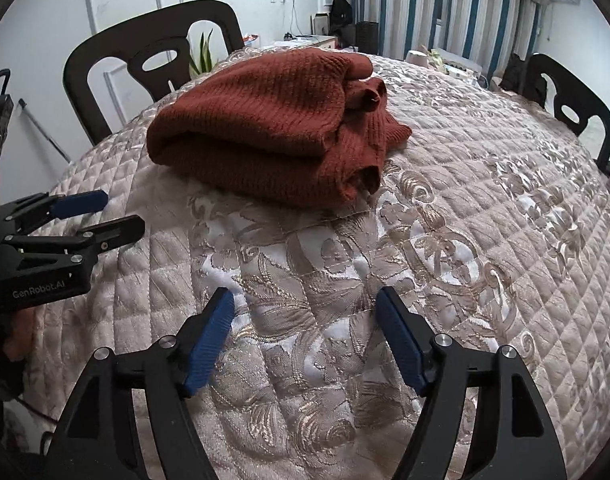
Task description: Fold small clothes
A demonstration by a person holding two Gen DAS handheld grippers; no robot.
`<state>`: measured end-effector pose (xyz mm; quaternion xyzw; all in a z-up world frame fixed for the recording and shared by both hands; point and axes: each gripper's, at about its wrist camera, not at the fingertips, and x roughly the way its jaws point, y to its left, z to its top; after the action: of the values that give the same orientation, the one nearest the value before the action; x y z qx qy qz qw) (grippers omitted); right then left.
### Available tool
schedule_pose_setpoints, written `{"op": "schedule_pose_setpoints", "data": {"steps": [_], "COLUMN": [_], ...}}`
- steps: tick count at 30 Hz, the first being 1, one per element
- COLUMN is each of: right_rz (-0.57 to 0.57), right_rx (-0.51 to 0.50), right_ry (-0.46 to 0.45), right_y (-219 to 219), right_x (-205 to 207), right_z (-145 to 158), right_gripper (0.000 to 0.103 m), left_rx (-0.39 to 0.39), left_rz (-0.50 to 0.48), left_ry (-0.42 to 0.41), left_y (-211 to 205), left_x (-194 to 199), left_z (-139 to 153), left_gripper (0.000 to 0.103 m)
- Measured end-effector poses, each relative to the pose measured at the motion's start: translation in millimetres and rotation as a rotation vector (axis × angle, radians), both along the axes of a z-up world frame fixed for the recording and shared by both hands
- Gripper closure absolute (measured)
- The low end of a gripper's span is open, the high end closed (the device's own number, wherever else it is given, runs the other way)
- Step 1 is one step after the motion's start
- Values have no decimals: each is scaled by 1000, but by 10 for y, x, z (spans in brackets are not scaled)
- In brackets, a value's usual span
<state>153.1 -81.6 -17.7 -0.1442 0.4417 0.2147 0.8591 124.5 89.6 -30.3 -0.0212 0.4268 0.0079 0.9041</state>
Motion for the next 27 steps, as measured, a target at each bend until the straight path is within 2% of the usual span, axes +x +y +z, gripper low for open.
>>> {"op": "schedule_pose_setpoints", "data": {"steps": [27], "right_rz": [0], "right_rx": [-15], "right_ry": [-5], "right_y": [24], "right_x": [-9], "right_z": [-3], "right_gripper": [29], "left_rx": [-6], "left_rz": [-6], "left_ry": [2], "left_y": [19], "left_x": [21], "left_z": [-18], "left_gripper": [28]}}
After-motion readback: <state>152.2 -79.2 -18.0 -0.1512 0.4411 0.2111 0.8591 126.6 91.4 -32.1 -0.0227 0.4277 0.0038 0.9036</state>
